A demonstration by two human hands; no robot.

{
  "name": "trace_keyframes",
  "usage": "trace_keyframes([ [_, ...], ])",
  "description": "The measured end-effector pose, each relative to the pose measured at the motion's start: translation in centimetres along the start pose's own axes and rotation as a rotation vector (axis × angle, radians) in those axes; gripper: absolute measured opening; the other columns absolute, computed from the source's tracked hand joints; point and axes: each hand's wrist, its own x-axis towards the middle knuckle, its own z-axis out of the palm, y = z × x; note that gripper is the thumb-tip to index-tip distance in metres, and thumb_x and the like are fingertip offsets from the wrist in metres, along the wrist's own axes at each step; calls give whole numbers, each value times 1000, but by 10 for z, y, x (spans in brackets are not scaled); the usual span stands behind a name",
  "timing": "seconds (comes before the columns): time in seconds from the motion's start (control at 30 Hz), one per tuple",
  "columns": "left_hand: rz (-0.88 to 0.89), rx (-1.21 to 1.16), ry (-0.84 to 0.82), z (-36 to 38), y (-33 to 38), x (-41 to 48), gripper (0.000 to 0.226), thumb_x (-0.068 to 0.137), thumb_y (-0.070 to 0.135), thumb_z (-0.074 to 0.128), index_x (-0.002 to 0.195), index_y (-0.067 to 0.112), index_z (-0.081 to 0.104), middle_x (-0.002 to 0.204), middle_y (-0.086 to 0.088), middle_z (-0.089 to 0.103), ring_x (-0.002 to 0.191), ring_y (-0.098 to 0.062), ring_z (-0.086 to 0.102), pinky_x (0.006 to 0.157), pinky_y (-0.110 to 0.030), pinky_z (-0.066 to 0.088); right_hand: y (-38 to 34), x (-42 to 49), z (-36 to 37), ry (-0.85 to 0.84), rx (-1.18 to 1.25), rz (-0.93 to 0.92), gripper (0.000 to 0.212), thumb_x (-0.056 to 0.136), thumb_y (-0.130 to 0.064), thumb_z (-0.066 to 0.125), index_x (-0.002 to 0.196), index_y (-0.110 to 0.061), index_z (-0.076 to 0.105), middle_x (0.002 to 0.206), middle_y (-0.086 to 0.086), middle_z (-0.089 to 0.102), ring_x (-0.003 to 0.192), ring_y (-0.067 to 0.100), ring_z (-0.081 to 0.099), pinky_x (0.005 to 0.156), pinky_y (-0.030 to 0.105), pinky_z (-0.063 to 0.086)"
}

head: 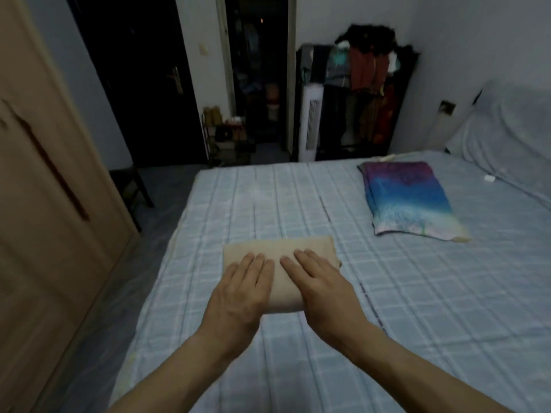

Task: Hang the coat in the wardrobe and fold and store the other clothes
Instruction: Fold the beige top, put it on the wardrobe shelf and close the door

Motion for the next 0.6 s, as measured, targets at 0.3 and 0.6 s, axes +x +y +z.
trace_keyframes([
  [0.3,-50,177,164,-192,2,-6,65,69,-3,76,131,0,58,131,-20,61,122,-35,59,101,-47,48,-64,29,-162,167,-17,-146,74,73,-6,76,140,-21,50,140,9,56,128,28,54,102,40,47],
  [0.6,-185,247,232,-287,-24,-63,66,68,-2,76,131,2,58,131,-17,62,121,-33,60,100,-45,50,-146,47,-228,209,46,-369,73,71,-3,75,138,-19,51,138,8,56,127,30,54,90,44,54],
])
